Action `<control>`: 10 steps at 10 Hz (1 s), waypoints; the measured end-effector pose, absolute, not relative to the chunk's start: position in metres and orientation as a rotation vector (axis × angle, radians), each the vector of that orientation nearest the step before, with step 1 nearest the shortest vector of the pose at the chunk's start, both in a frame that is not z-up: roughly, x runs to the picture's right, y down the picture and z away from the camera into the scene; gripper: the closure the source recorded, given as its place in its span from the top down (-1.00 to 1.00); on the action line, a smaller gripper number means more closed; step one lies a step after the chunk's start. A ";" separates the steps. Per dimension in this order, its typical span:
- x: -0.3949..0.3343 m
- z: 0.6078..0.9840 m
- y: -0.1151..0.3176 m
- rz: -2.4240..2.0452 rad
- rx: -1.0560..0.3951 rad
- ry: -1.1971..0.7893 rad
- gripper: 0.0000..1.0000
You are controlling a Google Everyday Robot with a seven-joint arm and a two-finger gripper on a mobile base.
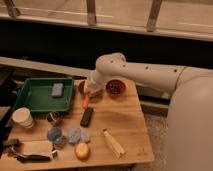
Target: Place pepper in metal cup
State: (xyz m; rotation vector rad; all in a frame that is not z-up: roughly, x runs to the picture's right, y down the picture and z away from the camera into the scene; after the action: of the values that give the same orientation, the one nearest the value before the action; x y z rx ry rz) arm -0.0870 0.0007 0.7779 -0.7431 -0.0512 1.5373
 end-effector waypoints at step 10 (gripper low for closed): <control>-0.150 0.753 0.003 1.320 -0.687 -0.221 -1.00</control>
State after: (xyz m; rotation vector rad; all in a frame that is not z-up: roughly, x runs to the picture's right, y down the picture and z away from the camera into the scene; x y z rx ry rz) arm -0.1496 0.0029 0.7532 -0.6870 -0.2209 1.3198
